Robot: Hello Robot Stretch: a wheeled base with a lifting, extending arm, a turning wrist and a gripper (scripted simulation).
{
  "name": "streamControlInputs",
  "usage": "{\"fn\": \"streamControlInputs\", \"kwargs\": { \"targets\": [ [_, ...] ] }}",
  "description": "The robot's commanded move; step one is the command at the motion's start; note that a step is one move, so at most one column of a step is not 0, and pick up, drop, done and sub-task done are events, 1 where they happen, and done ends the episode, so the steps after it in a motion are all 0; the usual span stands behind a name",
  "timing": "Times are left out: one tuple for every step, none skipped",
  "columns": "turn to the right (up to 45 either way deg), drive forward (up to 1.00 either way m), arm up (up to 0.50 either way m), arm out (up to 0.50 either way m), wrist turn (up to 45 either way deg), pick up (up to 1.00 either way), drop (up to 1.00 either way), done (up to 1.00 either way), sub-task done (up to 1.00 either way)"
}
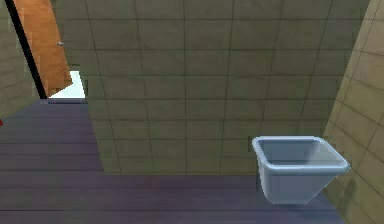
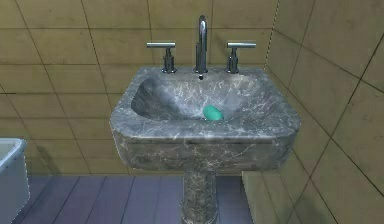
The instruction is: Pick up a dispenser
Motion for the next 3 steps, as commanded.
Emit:
{"fn": "streamControlInputs", "kwargs": {
  "targets": [
    [0.0, 0.00, 0.50, 0.00, 0.0, 0.00, 0.00, 0.00, 0.00],
    [0.0, 0.00, 0.38, 0.00, 0.0, 0.00, 0.00, 0.00, 0.00],
    [0.0, 0.00, 0.00, 0.50, 0.0, 0.00, 0.00, 0.00, 0.00]
  ]
}}
